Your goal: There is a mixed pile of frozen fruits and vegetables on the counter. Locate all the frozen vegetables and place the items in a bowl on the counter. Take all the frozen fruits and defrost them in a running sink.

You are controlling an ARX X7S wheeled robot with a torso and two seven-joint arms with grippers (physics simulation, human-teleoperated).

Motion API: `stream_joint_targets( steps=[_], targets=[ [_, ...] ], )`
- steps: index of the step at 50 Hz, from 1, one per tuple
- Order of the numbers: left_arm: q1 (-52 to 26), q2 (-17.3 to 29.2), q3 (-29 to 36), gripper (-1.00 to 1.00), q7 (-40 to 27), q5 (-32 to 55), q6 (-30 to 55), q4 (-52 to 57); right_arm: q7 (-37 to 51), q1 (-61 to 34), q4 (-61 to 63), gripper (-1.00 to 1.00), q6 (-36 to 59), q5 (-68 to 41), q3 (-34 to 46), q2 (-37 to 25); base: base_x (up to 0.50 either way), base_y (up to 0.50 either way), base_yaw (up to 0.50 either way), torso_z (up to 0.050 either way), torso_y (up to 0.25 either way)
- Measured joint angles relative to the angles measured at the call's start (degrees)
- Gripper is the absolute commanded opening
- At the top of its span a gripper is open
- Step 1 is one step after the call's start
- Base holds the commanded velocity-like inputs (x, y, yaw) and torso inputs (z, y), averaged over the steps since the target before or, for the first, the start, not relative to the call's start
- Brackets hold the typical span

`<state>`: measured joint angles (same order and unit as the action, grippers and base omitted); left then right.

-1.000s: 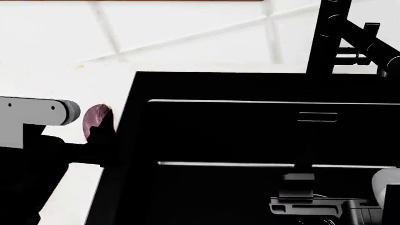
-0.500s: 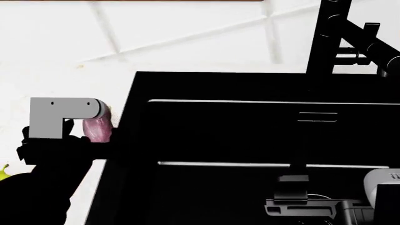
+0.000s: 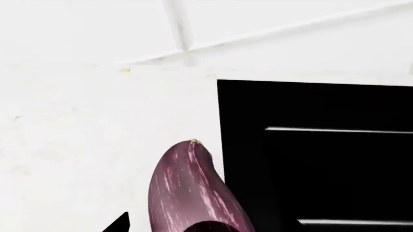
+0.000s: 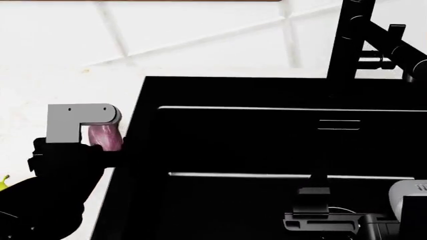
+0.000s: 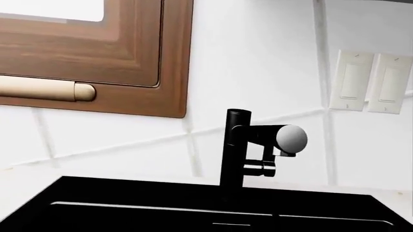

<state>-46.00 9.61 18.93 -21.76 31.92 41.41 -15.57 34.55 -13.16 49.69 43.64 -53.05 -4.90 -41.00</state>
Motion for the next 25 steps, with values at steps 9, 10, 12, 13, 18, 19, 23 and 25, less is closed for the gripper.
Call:
stream_joint_targets(
  steps=[9, 10, 12, 13, 18, 19, 23, 25],
  targets=[
    [-0.52, 0.01, -0.01, -1.00, 0.40, -0.14, -0.39, -1.69, 0.22, 0.01, 0.07, 1.00, 0.05, -0.03, 0.32, -0.07, 0.00, 0.00, 0.00, 0.000, 0.000],
    [-0.51, 0.02, -0.21, -1.00, 0.36, 0.02, -0.26, -1.46, 0.23, 0.00, 0.07, 1.00, 0.06, -0.05, 0.37, -0.07, 0.00, 0.00, 0.00, 0.000, 0.000],
    [-0.49, 0.14, -0.42, -1.00, 0.12, 0.16, -0.04, -0.72, 0.27, 0.00, 0.08, 1.00, 0.07, -0.11, 0.45, -0.07, 0.00, 0.00, 0.00, 0.000, 0.000],
    [-0.47, 0.22, -0.56, -1.00, -0.04, 0.30, 0.13, -0.27, 0.28, 0.01, 0.08, 1.00, 0.06, -0.12, 0.48, -0.07, 0.00, 0.00, 0.00, 0.000, 0.000],
    [-0.32, 0.81, -1.17, -1.00, -1.40, 1.04, 1.43, 3.44, 0.26, 0.01, -0.06, 1.00, 0.01, -0.01, 0.76, -0.05, 0.00, 0.00, 0.00, 0.000, 0.000],
    [-0.28, 0.96, -1.29, -1.00, -1.74, 1.24, 1.80, 4.43, 0.27, 0.01, -0.08, 1.00, 0.00, -0.01, 0.79, -0.05, 0.00, 0.00, 0.00, 0.000, 0.000],
    [0.01, 1.75, -1.77, -1.00, -3.19, 2.13, 3.44, 8.90, 0.32, -0.01, -0.12, 1.00, -0.02, -0.04, 0.88, -0.09, 0.00, 0.00, 0.00, 0.000, 0.000],
    [0.42, 2.23, -2.22, -1.00, -3.96, 2.87, 4.41, 11.58, 0.33, -0.05, -0.15, 1.00, -0.03, -0.01, 0.98, -0.09, 0.00, 0.00, 0.00, 0.000, 0.000]
  ],
)
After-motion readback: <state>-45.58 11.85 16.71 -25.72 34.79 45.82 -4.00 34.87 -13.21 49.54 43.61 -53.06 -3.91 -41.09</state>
